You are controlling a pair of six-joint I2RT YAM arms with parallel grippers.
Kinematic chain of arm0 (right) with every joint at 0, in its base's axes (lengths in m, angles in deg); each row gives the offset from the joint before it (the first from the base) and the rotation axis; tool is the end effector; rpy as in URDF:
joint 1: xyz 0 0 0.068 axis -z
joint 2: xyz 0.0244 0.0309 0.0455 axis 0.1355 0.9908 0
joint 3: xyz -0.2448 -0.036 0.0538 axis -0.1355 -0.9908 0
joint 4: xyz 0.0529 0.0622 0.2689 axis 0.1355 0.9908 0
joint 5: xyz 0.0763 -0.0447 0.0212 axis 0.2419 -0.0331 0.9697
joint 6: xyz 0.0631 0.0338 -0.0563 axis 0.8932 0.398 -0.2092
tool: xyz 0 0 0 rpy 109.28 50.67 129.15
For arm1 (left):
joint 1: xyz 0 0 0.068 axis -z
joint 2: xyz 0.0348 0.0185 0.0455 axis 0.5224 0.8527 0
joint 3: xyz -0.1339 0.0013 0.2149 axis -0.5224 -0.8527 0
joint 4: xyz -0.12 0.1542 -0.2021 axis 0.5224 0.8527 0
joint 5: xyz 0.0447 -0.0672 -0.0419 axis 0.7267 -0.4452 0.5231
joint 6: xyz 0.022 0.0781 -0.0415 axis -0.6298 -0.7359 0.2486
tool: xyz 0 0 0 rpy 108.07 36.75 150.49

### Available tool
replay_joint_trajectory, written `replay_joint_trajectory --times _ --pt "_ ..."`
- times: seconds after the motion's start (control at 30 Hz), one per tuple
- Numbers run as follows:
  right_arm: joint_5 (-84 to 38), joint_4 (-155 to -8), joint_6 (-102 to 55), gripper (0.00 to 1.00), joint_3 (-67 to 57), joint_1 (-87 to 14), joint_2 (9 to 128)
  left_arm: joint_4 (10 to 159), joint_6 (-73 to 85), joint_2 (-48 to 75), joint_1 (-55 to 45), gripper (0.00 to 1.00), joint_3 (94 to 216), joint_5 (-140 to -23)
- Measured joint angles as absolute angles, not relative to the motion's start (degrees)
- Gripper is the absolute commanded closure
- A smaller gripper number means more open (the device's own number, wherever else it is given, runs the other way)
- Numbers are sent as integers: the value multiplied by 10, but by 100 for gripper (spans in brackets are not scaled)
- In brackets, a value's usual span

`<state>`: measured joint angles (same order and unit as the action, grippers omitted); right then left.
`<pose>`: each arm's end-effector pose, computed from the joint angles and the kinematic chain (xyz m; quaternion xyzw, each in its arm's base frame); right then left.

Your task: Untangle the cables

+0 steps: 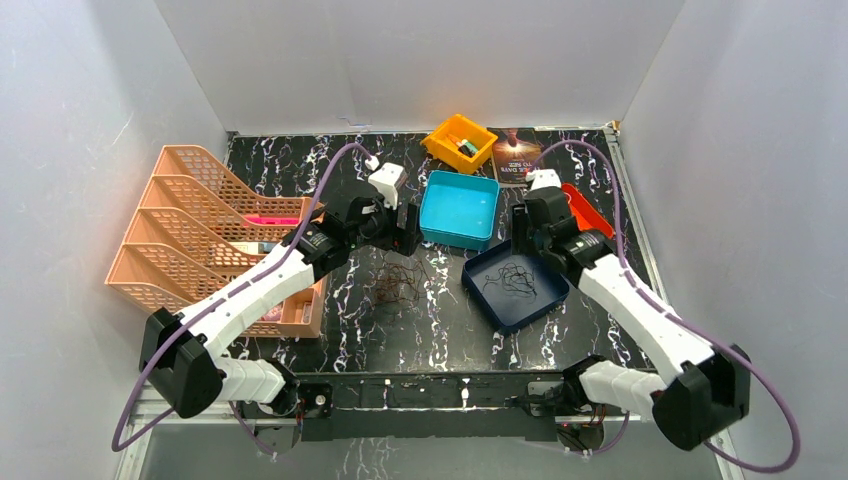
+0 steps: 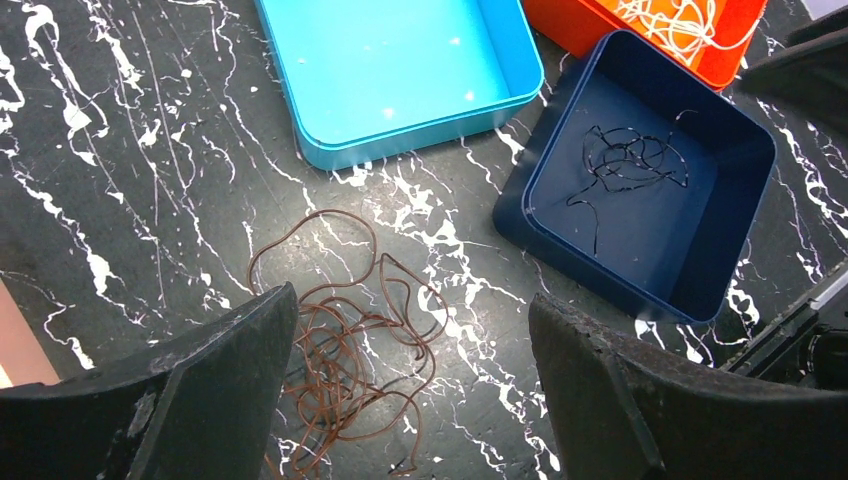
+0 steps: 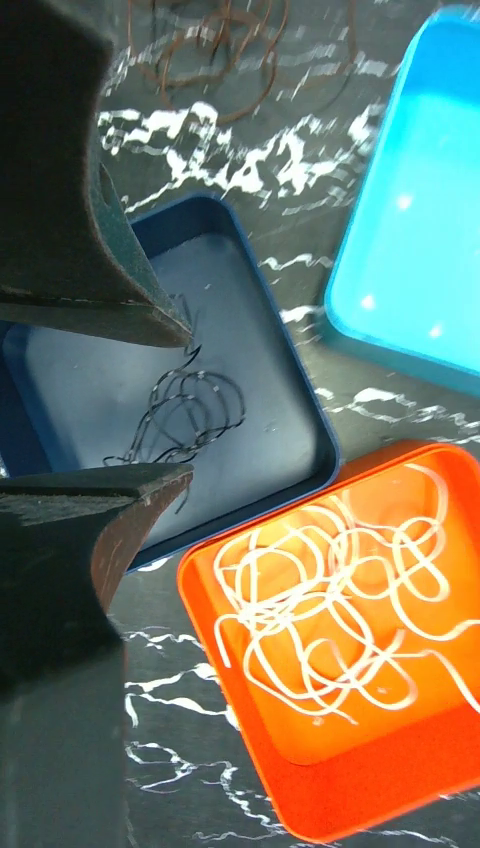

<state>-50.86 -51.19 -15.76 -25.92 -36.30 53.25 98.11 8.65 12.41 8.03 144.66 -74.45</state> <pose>0.2814 0.1212 0.2424 -0.0399 0.9021 0.0003 0.4297 0.2829 -0.2360 0.2845 0.1913 0.8181 -0.2538 0.4793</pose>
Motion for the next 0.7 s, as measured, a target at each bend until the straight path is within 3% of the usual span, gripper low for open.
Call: replay_joint_trajectory --times 0.23,0.7 --pt "-485 -591 -159 44 -290 -363 444 1005 90 128 80 16 1447 -712" --pt "-433 -683 -135 44 -351 -363 417 1075 109 182 80 19 1466 -659"
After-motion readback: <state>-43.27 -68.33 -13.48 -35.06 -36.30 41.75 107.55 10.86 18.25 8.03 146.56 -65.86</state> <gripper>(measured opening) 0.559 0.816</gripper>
